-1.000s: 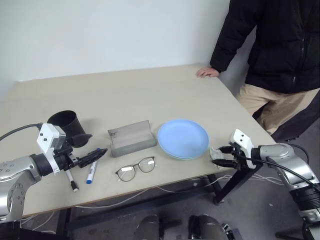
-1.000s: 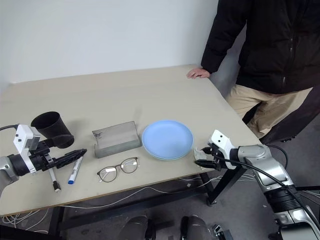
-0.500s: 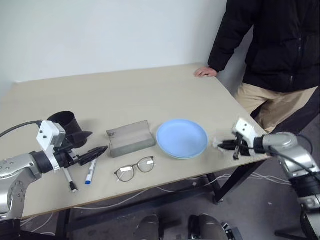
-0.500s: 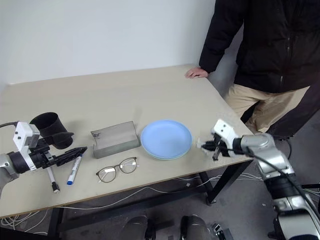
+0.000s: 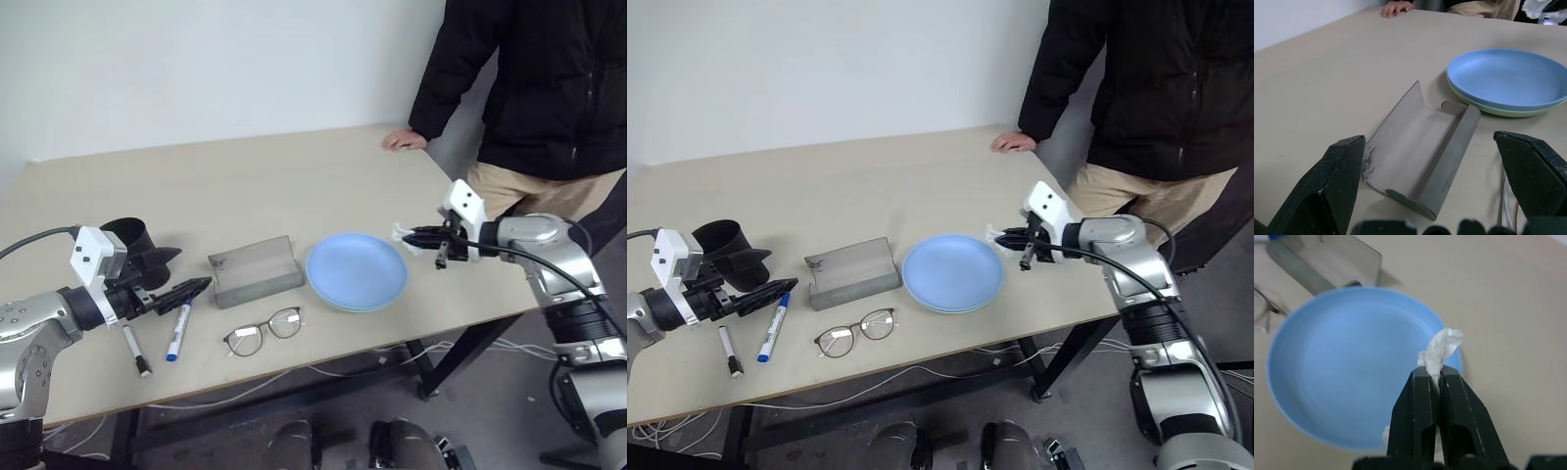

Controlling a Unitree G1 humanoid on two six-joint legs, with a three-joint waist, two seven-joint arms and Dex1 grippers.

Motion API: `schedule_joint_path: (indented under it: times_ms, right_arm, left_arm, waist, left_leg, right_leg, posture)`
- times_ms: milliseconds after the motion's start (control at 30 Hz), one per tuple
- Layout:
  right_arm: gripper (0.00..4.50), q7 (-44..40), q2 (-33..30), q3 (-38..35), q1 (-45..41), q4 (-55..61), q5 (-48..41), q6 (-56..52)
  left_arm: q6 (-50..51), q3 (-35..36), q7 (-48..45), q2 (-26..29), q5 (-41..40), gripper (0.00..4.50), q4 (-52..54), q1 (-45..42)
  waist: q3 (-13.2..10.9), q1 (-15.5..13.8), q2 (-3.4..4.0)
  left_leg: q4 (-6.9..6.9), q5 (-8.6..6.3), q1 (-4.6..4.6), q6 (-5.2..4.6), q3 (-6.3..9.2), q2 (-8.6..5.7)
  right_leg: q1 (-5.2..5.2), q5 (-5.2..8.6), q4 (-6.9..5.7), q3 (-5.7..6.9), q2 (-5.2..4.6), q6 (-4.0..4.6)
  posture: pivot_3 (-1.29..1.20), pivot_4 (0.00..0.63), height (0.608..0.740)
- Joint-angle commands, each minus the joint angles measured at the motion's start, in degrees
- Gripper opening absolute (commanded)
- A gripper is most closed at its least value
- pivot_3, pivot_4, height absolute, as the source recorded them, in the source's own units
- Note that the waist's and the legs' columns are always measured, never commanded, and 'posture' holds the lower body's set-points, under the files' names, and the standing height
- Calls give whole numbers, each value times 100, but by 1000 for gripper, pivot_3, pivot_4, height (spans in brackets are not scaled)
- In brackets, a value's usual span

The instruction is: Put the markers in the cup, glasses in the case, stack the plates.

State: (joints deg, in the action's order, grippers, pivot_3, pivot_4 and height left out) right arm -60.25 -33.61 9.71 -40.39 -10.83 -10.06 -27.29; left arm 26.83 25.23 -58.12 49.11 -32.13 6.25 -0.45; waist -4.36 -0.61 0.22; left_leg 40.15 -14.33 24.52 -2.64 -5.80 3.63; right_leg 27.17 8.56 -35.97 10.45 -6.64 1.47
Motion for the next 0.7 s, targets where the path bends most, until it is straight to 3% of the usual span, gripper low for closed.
schedule_joint_path:
  times_ms: [33,300,400,700]
  right_arm:
    - [25,206,323,131,-191,87,61,-3]
    - [25,372,771,457,-183,-477,340,214]
    - [743,419,871,524,-228,-732,468,355]
    - [3870,341,809,316,-376,-639,361,322]
  left_arm:
    - [29,150,24,110,-102,4500,296,-21]
    - [92,130,81,44,-116,4500,539,121]
    - [91,48,112,7,-93,4500,616,170]
    - [81,-128,192,-82,-62,4500,719,168]
  waist:
    - [1,3,-1]
    - [2,1,-3]
    - [2,-1,-3]
    - [2,11,-2]
  left_leg:
    - [0,0,0,1,0,0]
    - [1,3,0,3,-3,1]
    - [4,5,1,5,-2,2]
    - [2,24,0,42,6,17]
  right_leg:
    - [0,0,0,0,2,0]
    - [0,0,1,-13,8,0]
    - [-1,0,4,-28,38,0]
    - [8,-1,1,-31,80,2]
  posture:
    - [0,0,701]
    - [0,0,701]
    - [0,0,701]
    - [0,0,701]
